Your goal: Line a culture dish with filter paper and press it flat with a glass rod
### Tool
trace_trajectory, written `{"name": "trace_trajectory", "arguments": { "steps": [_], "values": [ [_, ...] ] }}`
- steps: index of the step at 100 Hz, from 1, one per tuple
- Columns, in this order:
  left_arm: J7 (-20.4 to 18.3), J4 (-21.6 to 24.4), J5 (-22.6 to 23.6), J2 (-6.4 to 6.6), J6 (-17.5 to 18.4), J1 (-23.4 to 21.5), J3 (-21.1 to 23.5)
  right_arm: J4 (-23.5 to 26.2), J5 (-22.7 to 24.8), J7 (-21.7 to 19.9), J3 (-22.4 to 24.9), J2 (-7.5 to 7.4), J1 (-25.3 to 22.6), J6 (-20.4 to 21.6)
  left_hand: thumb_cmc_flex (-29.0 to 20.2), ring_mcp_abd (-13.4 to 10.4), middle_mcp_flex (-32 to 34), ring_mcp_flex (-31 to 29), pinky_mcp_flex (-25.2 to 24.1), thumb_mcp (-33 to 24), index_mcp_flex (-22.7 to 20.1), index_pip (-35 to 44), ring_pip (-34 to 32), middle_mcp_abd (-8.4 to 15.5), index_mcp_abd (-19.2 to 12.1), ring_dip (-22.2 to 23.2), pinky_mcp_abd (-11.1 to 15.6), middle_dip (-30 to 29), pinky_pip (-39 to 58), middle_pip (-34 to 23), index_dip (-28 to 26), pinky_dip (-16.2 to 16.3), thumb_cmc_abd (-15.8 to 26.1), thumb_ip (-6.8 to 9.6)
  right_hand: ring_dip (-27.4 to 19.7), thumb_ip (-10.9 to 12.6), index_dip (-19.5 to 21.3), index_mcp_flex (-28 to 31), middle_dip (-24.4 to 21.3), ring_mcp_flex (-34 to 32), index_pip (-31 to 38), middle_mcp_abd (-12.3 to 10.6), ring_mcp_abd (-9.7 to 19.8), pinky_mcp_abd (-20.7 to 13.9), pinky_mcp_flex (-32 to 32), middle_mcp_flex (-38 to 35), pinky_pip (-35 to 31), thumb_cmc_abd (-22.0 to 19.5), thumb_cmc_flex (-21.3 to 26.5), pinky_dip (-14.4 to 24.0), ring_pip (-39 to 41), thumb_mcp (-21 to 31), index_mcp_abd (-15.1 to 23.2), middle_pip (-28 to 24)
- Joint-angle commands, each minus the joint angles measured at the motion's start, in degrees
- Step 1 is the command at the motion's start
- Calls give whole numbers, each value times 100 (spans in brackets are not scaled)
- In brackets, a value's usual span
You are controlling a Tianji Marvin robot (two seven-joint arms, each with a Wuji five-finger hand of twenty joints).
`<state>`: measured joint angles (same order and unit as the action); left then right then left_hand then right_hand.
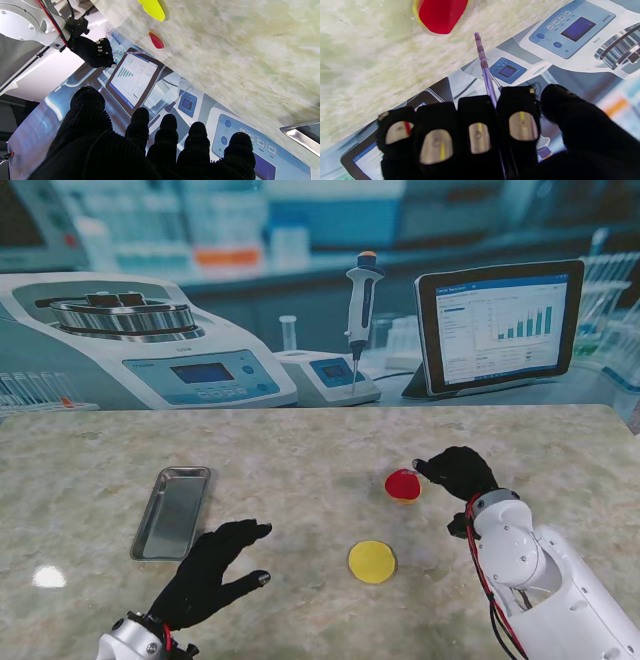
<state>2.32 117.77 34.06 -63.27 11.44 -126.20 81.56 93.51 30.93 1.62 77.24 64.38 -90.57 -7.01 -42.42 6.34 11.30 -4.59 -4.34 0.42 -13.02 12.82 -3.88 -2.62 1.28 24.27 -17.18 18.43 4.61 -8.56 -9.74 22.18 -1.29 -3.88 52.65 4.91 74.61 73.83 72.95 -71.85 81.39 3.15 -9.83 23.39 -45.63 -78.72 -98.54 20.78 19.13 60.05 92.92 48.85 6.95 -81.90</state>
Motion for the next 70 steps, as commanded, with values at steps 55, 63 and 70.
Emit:
{"name": "trace_trajectory", "arguments": {
  "steps": [55,63,70],
  "values": [
    [7,41,-70,-10,137,-144,56,-717,-205,-361,-390,-40,442,-316,47,-192,-218,197,3,138,85,-63,71,78,0,-83,172,-21,-324,124,37,-354,233,147,170,-5,-26,368,94,-290,515,-85,123,94,-184,-367,-904,47,8,-75,550,158,-193,-324],
    [5,53,-80,-11,141,-159,65,-771,-177,-404,-420,-51,466,-356,49,-191,-215,196,2,139,85,-62,70,79,-4,-81,174,-18,-318,121,36,-361,231,147,172,-4,-29,368,94,-291,515,-85,130,93,-189,-367,-906,38,9,-78,552,149,-194,-324],
    [5,60,-84,-12,146,-168,70,-799,-158,-465,-433,-65,481,-393,49,-190,-215,193,0,140,84,-59,69,77,3,-79,173,-16,-314,120,34,-368,229,146,175,-2,-30,368,94,-291,516,-83,130,94,-196,-367,-911,25,10,-80,557,145,-194,-325]
  ]
}}
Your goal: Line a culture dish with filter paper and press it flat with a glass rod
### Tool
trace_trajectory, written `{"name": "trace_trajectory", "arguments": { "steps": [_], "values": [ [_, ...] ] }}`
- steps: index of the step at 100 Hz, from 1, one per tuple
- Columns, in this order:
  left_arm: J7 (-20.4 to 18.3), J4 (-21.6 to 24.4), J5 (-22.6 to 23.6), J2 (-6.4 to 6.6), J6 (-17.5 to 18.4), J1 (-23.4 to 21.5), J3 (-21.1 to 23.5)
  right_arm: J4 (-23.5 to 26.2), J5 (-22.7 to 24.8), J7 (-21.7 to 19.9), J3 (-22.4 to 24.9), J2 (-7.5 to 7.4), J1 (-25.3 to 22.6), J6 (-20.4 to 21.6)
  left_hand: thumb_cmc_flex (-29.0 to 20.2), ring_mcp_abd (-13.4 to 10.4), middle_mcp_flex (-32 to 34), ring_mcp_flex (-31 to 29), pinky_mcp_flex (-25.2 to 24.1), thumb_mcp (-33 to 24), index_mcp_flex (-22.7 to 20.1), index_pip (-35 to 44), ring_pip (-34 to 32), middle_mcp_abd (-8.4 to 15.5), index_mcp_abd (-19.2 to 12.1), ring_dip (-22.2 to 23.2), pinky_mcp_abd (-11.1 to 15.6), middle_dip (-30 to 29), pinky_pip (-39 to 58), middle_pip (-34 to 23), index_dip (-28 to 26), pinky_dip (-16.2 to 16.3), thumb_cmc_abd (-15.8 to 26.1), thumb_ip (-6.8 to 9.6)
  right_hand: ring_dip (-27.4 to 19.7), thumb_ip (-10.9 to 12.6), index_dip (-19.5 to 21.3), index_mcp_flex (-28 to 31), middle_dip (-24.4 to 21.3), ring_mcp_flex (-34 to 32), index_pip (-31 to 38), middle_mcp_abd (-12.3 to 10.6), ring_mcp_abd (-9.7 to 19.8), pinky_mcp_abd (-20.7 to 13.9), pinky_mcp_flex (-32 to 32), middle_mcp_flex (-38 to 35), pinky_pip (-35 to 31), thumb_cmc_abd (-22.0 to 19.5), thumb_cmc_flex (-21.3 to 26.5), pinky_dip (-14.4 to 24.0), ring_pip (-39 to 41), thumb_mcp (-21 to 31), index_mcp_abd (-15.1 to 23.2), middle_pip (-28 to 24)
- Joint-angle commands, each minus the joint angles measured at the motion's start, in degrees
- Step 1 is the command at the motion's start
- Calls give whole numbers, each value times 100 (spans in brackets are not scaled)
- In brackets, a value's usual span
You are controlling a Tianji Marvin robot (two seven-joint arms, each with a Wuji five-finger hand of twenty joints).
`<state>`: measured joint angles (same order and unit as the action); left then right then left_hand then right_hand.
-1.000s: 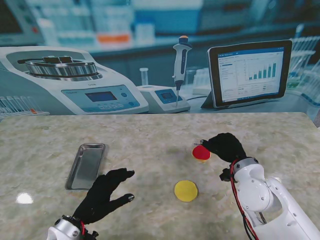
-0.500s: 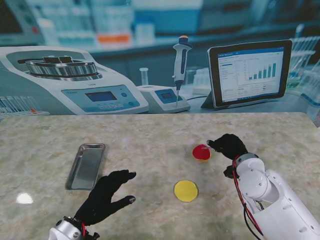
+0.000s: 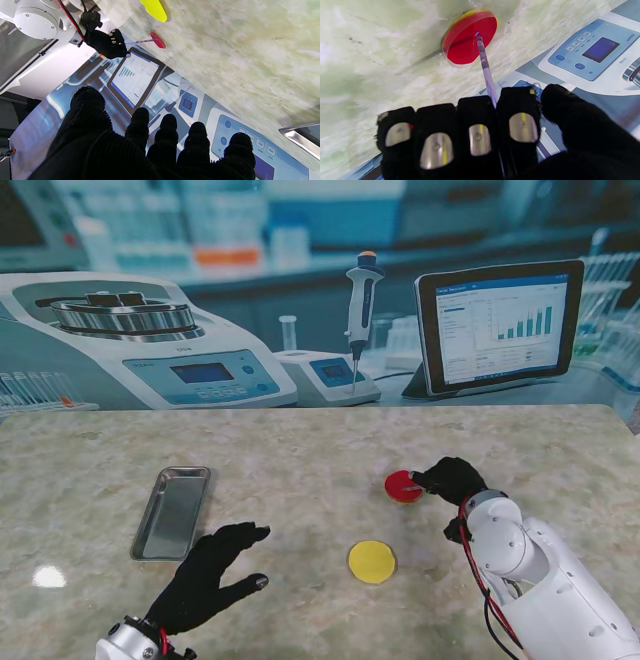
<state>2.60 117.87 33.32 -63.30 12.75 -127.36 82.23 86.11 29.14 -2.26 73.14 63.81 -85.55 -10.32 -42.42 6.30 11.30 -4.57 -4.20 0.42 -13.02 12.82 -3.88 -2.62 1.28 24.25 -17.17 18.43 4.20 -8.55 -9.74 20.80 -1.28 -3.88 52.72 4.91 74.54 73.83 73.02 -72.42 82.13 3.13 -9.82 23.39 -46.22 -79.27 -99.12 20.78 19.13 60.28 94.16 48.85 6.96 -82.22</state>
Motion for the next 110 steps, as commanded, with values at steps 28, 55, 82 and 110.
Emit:
{"name": "trace_trajectory", "arguments": {
  "steps": [28,55,82,110],
  "values": [
    [-14,64,-34,-12,28,-63,13,-65,218,-166,-56,-39,-11,-370,44,-190,-215,190,-16,136,86,-59,71,82,-5,-75,173,-13,-263,120,34,-256,232,147,185,5,-27,367,95,-234,443,-85,133,109,-193,-312,-883,11,35,-111,469,124,-198,-308],
    [0,70,-56,-17,39,-82,27,1,446,-181,-25,-61,-53,-577,45,-181,-217,179,-19,137,77,-54,69,71,4,-73,168,-12,-254,120,31,-273,232,147,186,4,-31,367,95,-235,439,-84,139,110,-196,-312,-889,1,68,-123,474,83,-213,-310],
    [2,80,-68,-20,41,-101,45,144,391,-41,36,-25,-95,-499,47,-178,-216,172,-21,140,74,-54,68,75,5,-71,168,-13,-249,121,31,-289,231,147,181,1,-31,367,94,-235,439,-84,141,110,-196,-312,-895,-7,77,-130,473,60,-214,-310],
    [28,83,-96,-28,76,-122,63,178,318,-31,-47,-18,-24,-348,47,-180,-213,171,-21,137,70,-53,69,81,6,-72,169,-12,-243,117,31,-298,236,148,179,2,-32,367,94,-235,439,-84,140,109,-196,-312,-896,-10,68,-133,474,65,-214,-310]
  ]
}}
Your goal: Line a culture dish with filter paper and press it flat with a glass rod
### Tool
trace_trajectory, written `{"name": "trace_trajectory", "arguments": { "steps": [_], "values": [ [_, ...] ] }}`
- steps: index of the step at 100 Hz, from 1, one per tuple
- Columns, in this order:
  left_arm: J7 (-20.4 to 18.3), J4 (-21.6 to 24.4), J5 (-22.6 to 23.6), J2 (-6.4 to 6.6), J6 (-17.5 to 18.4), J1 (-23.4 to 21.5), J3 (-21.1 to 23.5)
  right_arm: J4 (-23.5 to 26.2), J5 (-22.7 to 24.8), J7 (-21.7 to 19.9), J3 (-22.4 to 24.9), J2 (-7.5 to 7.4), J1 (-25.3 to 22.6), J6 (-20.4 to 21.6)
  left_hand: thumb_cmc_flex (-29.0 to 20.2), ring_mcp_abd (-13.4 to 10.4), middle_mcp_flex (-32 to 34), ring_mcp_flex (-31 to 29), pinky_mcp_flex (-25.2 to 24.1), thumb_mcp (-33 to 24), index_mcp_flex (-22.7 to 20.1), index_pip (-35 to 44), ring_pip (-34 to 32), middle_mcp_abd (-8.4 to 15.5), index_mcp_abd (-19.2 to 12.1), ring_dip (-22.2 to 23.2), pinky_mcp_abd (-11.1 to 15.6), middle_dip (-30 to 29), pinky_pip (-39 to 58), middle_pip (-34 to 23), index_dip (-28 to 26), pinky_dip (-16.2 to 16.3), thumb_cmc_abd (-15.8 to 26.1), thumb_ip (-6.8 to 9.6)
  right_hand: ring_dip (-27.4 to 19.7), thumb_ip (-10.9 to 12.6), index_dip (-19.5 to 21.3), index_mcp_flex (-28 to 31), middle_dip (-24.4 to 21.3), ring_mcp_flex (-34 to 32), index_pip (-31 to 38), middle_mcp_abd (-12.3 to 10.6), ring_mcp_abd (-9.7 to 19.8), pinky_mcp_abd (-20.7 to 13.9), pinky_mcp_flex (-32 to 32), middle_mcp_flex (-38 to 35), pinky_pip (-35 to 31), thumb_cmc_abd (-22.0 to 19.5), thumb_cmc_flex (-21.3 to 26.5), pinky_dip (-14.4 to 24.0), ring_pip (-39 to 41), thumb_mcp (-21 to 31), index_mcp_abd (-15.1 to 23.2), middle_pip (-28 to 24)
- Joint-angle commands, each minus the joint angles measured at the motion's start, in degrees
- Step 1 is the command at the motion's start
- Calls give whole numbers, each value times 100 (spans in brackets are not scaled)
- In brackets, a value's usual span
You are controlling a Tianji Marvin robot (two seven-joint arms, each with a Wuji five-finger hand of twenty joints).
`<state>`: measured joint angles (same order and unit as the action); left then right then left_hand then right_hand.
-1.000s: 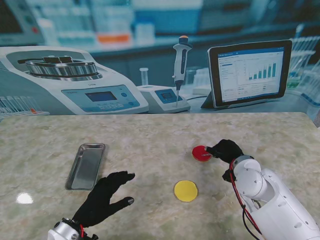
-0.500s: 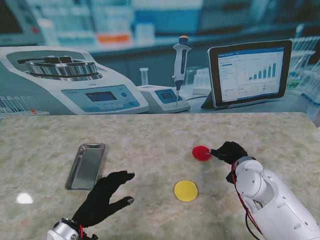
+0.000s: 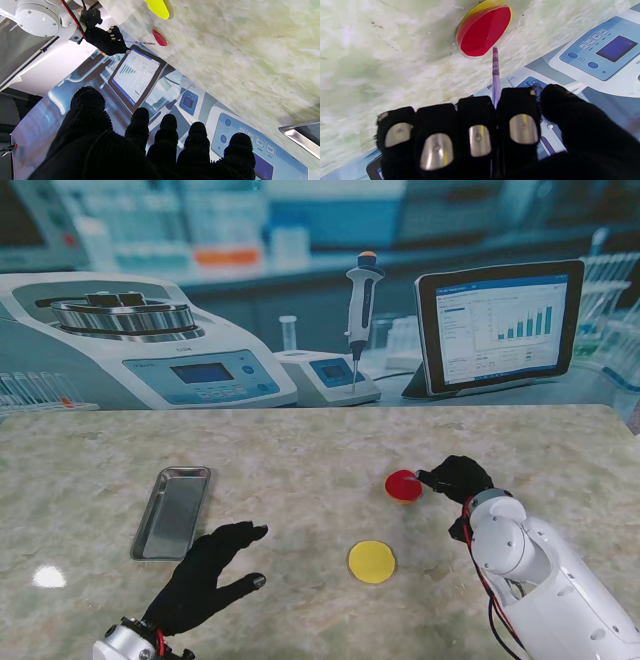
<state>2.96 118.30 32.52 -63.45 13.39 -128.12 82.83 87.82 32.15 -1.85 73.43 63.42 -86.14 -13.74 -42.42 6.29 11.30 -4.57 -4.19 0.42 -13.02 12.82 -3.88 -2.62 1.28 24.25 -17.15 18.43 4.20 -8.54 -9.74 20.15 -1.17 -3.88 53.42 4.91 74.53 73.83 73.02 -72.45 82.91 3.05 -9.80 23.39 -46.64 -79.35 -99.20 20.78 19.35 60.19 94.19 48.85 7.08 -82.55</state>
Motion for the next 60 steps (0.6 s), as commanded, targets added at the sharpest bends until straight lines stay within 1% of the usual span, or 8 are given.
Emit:
{"name": "trace_trajectory", "arguments": {
  "steps": [1,31,51,60],
  "values": [
    [-9,40,-17,-13,13,-46,2,-3,22,-79,-85,20,43,-8,50,-179,-214,173,-21,139,70,-53,70,81,8,-73,167,-12,-242,117,31,-233,224,147,109,3,-30,367,94,-232,361,-76,138,107,-156,-305,-890,-10,50,-124,471,66,-225,-277],
    [-28,42,-41,-13,10,-62,19,-290,138,-229,-319,-15,264,-188,44,-179,-216,174,-23,137,75,-56,70,75,13,-73,168,-13,-238,118,31,-239,223,148,112,0,-30,367,94,-233,361,-76,150,87,-183,-305,-905,-27,56,-131,482,55,-225,-277],
    [-19,49,-55,-18,28,-78,54,-191,315,-408,-319,-65,194,-398,45,-185,-215,173,-22,136,73,-56,71,74,4,-74,169,-14,-239,119,32,-246,225,148,140,7,-30,367,108,-234,361,-133,192,82,-310,-305,-966,-44,45,-146,542,38,-225,-299],
    [-14,50,-65,-21,34,-82,66,-132,412,-418,-276,-77,118,-458,48,-181,-215,173,-23,138,74,-56,71,80,9,-74,170,-14,-239,120,32,-248,225,148,158,18,-29,362,109,-234,353,-165,229,63,-389,-308,-999,-57,39,-174,566,31,-194,-314]
  ]
}}
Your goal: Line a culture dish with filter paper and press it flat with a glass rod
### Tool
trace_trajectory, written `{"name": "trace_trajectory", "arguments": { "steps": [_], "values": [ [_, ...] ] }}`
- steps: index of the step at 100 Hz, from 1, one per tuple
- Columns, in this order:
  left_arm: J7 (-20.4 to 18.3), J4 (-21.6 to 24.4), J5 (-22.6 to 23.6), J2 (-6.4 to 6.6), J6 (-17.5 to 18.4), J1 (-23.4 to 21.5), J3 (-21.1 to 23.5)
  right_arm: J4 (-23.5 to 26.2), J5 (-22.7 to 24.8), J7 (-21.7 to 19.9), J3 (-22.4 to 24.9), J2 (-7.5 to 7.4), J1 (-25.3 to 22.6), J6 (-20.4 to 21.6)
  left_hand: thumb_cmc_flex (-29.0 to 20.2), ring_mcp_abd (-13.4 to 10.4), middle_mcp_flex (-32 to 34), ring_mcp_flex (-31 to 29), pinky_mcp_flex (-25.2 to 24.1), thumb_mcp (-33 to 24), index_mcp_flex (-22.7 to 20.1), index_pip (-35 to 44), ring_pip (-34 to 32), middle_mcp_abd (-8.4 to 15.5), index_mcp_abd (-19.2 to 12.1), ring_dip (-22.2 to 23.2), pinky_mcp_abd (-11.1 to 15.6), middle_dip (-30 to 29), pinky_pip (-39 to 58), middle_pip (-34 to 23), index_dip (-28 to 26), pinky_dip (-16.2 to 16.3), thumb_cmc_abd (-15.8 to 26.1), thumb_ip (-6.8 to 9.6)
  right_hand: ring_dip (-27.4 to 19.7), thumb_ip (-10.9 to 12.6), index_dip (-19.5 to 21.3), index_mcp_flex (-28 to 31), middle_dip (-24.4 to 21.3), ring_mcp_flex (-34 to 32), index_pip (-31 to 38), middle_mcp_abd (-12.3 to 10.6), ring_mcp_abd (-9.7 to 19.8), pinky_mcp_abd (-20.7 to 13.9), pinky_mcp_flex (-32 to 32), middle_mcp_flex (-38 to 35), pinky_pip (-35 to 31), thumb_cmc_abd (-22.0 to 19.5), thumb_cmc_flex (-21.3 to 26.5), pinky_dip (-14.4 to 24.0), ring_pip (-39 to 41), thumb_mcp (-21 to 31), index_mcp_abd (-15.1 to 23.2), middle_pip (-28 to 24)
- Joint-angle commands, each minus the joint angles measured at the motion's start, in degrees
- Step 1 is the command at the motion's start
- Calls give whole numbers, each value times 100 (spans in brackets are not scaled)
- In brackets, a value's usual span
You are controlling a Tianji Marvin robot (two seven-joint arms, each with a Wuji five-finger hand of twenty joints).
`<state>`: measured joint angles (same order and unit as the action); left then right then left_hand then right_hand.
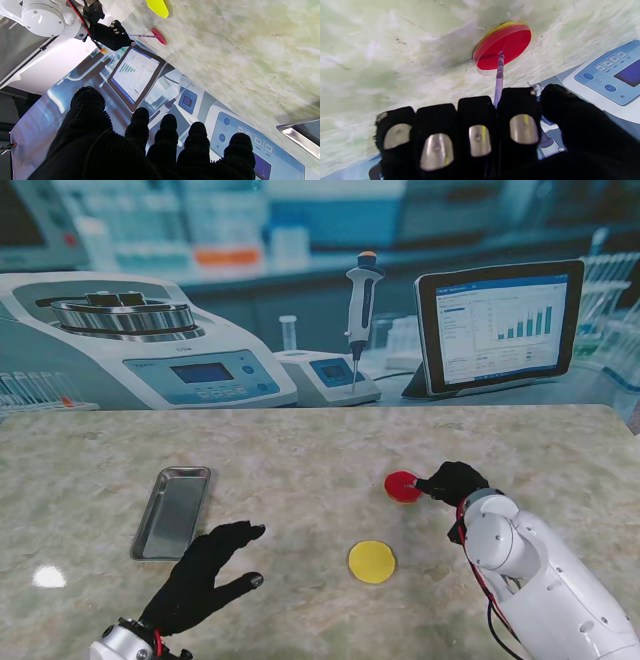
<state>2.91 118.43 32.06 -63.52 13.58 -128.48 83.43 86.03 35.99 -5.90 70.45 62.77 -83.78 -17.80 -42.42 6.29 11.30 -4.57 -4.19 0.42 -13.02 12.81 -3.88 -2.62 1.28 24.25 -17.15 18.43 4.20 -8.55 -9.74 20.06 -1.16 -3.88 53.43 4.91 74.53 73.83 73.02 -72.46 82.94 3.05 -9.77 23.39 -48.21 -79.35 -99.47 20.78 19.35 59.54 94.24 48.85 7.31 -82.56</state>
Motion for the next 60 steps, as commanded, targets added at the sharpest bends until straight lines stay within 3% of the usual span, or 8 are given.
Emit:
{"name": "trace_trajectory", "arguments": {
  "steps": [1,30,60],
  "values": [
    [-10,37,-22,-13,16,-47,8,53,38,-12,28,-13,-126,-57,46,-183,-215,172,-23,138,71,-55,70,81,9,-73,169,-14,-239,120,31,-239,223,148,158,19,-29,362,109,-232,349,-166,227,62,-234,-307,-972,-58,40,-111,562,32,-217,-314],
    [-17,41,-39,-13,44,-49,19,185,156,24,141,-17,-268,-133,50,-180,-218,174,-22,139,67,-59,71,78,16,-74,168,-15,-242,122,33,-248,228,147,191,37,-13,361,93,-233,349,-185,250,39,-301,-307,-1028,-54,48,-194,584,16,-198,-339],
    [-27,65,-53,-15,58,-78,53,353,24,197,115,29,-298,76,53,-186,-224,178,-21,138,78,-63,73,76,14,-77,168,-20,-246,135,34,-259,231,149,200,41,-7,362,81,-234,346,-184,253,34,-298,-306,-1045,-59,39,-243,580,17,-207,-341]
  ]
}}
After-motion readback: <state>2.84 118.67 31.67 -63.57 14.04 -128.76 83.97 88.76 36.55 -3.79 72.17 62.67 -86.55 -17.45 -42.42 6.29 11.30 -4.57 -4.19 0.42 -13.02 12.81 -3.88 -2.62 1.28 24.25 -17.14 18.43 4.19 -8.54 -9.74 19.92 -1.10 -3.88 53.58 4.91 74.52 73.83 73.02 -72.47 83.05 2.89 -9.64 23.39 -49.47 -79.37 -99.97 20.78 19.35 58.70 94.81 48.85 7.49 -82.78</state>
